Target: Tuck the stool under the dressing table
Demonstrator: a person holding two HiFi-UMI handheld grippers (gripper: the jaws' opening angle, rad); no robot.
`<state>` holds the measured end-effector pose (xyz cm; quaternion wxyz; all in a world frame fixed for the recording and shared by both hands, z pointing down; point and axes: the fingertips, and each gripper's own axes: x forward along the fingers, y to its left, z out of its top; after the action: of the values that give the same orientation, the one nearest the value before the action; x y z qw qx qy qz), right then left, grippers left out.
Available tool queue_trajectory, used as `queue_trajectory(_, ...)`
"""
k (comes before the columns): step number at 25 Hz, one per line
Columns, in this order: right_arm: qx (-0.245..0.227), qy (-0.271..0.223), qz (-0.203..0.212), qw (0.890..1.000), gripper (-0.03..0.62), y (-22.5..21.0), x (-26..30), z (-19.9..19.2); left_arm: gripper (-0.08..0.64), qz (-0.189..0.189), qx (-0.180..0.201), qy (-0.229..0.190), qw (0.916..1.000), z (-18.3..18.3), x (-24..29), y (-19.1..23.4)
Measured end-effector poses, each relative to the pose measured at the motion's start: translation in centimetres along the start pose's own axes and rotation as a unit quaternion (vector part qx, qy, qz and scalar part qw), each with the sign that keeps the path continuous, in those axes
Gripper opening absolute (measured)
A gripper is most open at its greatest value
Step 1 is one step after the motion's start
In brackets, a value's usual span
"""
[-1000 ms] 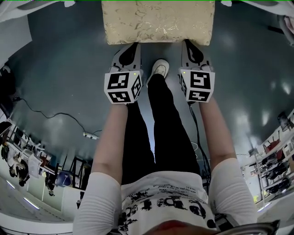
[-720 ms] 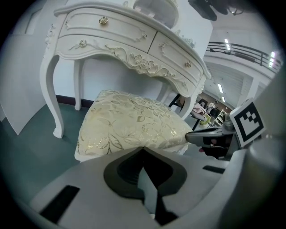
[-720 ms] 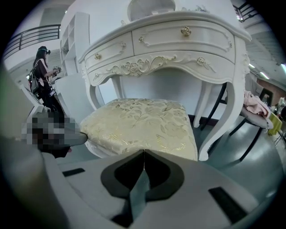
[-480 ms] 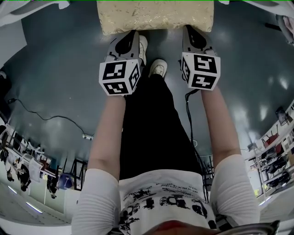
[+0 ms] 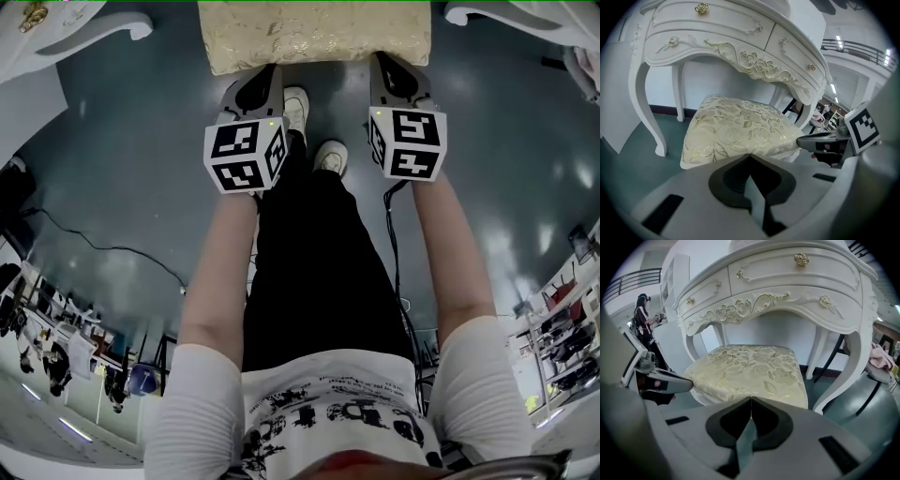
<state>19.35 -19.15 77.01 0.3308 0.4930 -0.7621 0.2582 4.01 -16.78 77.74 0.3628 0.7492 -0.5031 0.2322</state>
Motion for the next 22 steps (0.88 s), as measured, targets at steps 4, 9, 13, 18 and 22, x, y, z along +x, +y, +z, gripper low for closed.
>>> queue_trajectory(4,-0.003,-0.011,-0.001,1.000,0.018,-0.2,1.2,1.2,0.020,0.001,0.007,-0.013,0.9999,1.2,0.9,0.8)
queue_trajectory(9,-0.001,-0.023,0.003,1.000,0.018,-0.8,2.6,3.1,0.020,0.008,0.011,-0.025,0.9996,3.3,2.2,1.8)
queue_trajectory(13,-0.006,-0.030,0.004,1.000,0.018,-0.9,3.7,4.3,0.020,0.012,0.017,-0.032,0.9993,4.7,3.1,2.7)
queue_trajectory(18,-0.020,-0.042,-0.007,0.999,0.018,-1.2,4.8,5.5,0.020,0.005,0.034,-0.038,0.9987,6.1,4.1,3.5)
queue_trajectory(22,-0.021,-0.049,-0.021,0.998,0.018,-1.8,5.7,6.6,0.020,-0.004,0.048,-0.044,0.9979,7.1,4.9,3.6)
